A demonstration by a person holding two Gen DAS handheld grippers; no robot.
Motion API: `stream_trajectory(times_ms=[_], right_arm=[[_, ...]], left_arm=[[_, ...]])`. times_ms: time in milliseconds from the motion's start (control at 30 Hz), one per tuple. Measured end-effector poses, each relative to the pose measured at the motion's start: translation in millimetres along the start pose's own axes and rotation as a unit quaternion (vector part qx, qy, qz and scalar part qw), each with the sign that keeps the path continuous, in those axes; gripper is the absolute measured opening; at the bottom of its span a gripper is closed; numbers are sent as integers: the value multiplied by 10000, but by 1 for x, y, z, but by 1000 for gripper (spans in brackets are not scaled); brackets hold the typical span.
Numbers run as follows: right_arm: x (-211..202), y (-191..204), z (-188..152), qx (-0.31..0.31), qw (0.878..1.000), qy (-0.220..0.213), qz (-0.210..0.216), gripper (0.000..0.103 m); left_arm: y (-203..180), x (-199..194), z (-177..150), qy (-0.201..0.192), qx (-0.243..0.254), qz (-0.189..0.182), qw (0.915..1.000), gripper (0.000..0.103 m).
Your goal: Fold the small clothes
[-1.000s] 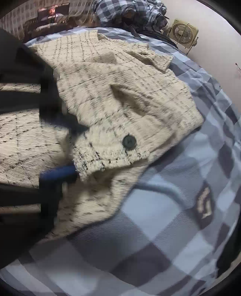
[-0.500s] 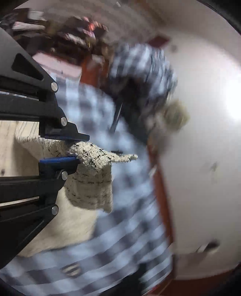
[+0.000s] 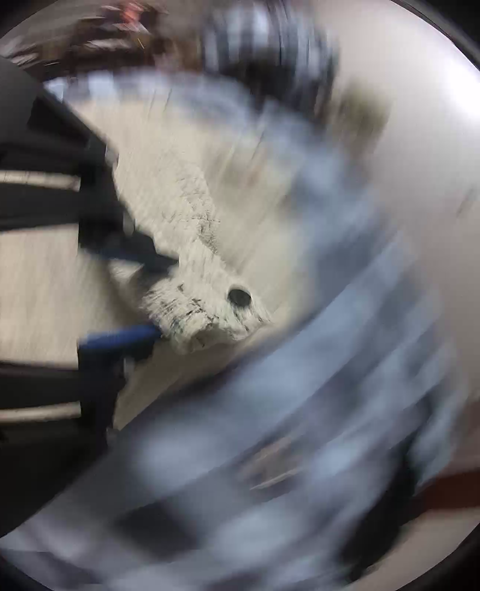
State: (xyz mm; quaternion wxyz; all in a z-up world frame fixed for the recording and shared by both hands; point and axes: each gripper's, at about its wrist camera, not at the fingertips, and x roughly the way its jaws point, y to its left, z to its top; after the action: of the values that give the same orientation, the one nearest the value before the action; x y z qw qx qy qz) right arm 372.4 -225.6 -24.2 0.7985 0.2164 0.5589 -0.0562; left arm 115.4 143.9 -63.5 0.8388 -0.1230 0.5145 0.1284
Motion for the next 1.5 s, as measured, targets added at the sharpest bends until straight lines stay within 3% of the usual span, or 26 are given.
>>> stream_trajectory(times_ms=[33, 67, 100, 200, 267, 300, 367, 467, 533, 633, 733, 833, 867, 933, 1033, 1167, 1300, 1500], right_arm=[[15, -19, -6, 241, 9992, 289, -135, 38], [17, -35, -12, 384, 9990, 219, 71, 39], [8, -49, -16, 441, 9982, -88, 391, 41], [-22, -67, -7, 763, 9949, -644, 127, 56], [-46, -66, 1, 731, 9919, -995, 311, 59], [-49, -65, 1, 681, 9917, -1058, 275, 68], [-52, -45, 6, 466, 9926, -1116, 118, 75], [-39, -2, 0, -277, 9938, -1073, -115, 75], [-18, 30, -6, -798, 9902, -1061, -436, 75], [22, 76, -12, -1515, 9800, -624, -1131, 74], [55, 86, -28, -1873, 9713, -227, -1449, 76], [60, 85, -45, -2235, 9556, -649, -1808, 83], [56, 84, -45, -2296, 9546, -544, -1820, 83], [41, 79, -42, -2252, 9581, -143, -1763, 83], [-13, 57, -60, -1922, 9744, -397, -1100, 83], [-68, 19, -106, -1822, 9816, 49, -564, 83], [-129, -19, -163, -1937, 9785, 247, -666, 83], [-208, -37, -228, -2347, 9677, 421, -815, 83]], left_arm=[[1, 1, 0, 11, -22, -4, 10000, 103], [1, 1, 0, 24, -41, -1, 10000, 103], [1, 2, 0, 34, -54, -11, 10000, 103], [-3, 3, 0, 53, -30, -53, 10000, 103], [-6, 3, 0, 45, 28, -37, 10000, 103], [-7, 3, -1, 45, 62, -27, 10000, 103], [-9, 4, -2, 56, 122, 2, 9999, 103], [-8, 6, -2, 83, 84, 19, 9999, 103], [-7, 7, -2, 111, 49, 0, 9999, 103], [-9, 8, -2, 111, 93, 24, 9999, 103], [-13, 11, -2, 132, 167, 28, 9998, 103], [-15, 11, -2, 133, 258, 64, 9996, 103], [-16, 10, -2, 109, 293, 78, 9995, 103], [-18, 7, -1, 35, 394, 173, 9991, 103], [-24, 1, -1, -87, 747, 384, 9964, 103], [-35, -9, -8, -209, 1284, 652, 9894, 103], [-42, -26, -23, -324, 1733, 684, 9820, 103], [-35, -40, -48, -1, 2001, 198, 9796, 103]])
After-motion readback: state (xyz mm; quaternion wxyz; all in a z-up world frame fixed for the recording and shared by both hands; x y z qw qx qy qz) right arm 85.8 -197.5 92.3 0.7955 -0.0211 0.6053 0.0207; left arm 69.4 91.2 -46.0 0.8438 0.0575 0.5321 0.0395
